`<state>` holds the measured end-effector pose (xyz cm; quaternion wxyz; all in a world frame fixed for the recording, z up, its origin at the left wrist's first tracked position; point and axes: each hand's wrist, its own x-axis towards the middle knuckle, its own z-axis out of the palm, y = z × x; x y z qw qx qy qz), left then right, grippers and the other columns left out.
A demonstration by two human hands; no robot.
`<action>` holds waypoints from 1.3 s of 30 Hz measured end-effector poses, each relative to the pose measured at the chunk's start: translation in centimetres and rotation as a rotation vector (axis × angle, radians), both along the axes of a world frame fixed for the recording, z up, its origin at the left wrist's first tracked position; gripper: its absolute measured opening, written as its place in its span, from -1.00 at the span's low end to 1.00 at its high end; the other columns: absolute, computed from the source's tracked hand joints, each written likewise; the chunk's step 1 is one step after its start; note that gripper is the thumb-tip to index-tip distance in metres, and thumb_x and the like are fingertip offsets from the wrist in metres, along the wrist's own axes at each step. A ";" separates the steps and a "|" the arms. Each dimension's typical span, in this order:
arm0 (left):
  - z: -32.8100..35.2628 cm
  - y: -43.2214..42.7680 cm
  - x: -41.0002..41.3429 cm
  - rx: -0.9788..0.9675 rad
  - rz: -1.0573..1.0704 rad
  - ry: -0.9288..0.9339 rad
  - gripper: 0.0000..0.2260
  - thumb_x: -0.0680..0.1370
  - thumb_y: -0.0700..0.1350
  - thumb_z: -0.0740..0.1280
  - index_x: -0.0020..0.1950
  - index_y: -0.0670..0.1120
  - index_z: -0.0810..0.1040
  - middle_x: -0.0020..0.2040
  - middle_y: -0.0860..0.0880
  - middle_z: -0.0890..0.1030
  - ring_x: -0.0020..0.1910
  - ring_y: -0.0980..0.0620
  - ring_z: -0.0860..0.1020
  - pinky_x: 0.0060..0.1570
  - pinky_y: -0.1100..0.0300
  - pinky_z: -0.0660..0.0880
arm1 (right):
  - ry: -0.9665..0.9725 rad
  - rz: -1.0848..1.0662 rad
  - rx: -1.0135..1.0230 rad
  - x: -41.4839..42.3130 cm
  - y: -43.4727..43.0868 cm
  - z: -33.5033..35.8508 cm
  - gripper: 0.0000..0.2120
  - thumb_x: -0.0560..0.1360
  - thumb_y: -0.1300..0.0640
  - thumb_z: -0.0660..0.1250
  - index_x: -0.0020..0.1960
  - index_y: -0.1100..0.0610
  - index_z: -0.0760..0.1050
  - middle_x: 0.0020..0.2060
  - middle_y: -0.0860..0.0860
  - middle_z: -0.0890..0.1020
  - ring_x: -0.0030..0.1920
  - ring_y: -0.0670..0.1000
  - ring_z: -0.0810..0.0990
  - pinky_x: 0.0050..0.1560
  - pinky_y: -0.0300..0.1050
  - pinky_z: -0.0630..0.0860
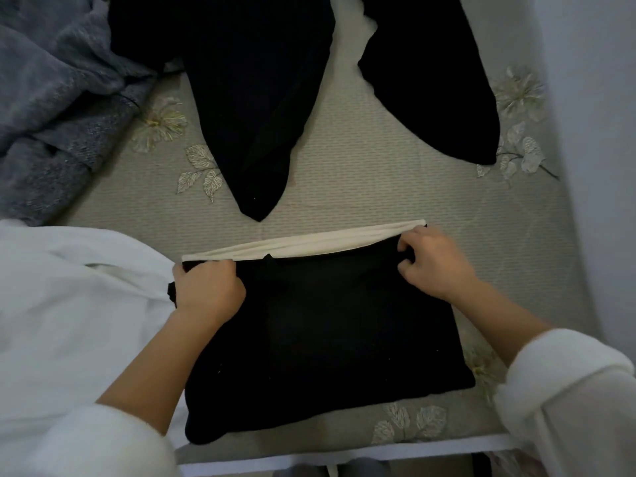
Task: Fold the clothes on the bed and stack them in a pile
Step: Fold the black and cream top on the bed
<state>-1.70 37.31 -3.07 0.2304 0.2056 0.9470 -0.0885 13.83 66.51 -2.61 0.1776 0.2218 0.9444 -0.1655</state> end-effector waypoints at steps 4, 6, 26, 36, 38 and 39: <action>-0.3 0.6 -1.2 -0.020 0.036 0.100 -0.92 0.46 -0.21 0.23 -0.22 -0.10 0.47 -0.38 -0.03 0.41 -0.12 -0.10 0.48 0.37 -0.22 0.02 | 0.170 -0.016 0.127 -1.4 -0.6 -1.5 -0.79 0.46 0.20 0.30 0.09 0.15 0.52 0.00 0.04 0.54 0.07 0.08 0.47 0.03 -0.08 0.23; -1.1 0.6 -1.2 0.006 0.038 0.114 -0.87 0.49 -0.20 0.23 -0.01 -0.12 0.51 -0.12 -0.11 0.57 0.14 -0.14 0.45 0.34 -0.36 -0.01 | 0.173 -0.035 0.134 -1.7 -1.0 -2.6 -0.79 0.51 0.22 0.25 0.13 0.15 0.50 0.05 0.04 0.54 0.10 0.07 0.46 0.06 -0.08 0.22; -10.0 1.1 9.5 0.175 0.055 -0.181 -0.45 0.51 0.33 -0.30 0.43 0.26 -0.47 0.44 -0.06 -0.54 0.40 -0.16 -0.54 0.37 -0.25 -0.36 | -0.175 0.039 -0.014 2.6 -6.5 -10.0 -0.36 0.51 -0.35 -0.19 0.40 -0.30 -0.52 0.39 -0.07 -0.58 0.41 0.05 -0.58 0.42 0.23 -0.39; -10.7 1.7 8.8 0.153 0.084 -0.252 -0.45 0.50 0.34 -0.28 0.31 0.29 -0.60 0.33 -0.02 -0.67 0.30 -0.12 -0.66 0.30 -0.22 -0.46 | -0.287 0.070 -0.059 1.6 -5.9 -10.4 -0.36 0.51 -0.36 -0.19 0.30 -0.33 -0.64 0.27 -0.10 -0.69 0.28 0.04 -0.71 0.35 0.23 -0.48; -10.2 1.8 8.3 0.112 0.084 -0.313 -0.45 0.53 0.33 -0.24 0.26 0.31 -0.63 0.28 -0.01 -0.71 0.26 -0.11 -0.68 0.32 -0.23 -0.45 | -0.322 0.079 -0.077 1.2 -5.8 -9.7 -0.36 0.54 -0.35 -0.15 0.33 -0.32 -0.60 0.32 -0.07 -0.63 0.34 0.07 -0.64 0.38 0.25 -0.42; -9.8 1.9 7.9 0.092 0.077 -0.356 -0.45 0.54 0.33 -0.22 0.27 0.31 -0.61 0.28 -0.01 -0.71 0.28 -0.12 -0.66 0.34 -0.23 -0.42 | -0.324 0.075 -0.097 1.1 -5.7 -9.2 -0.35 0.55 -0.33 -0.12 0.39 -0.30 -0.52 0.38 -0.06 -0.57 0.40 0.08 -0.57 0.40 0.25 -0.38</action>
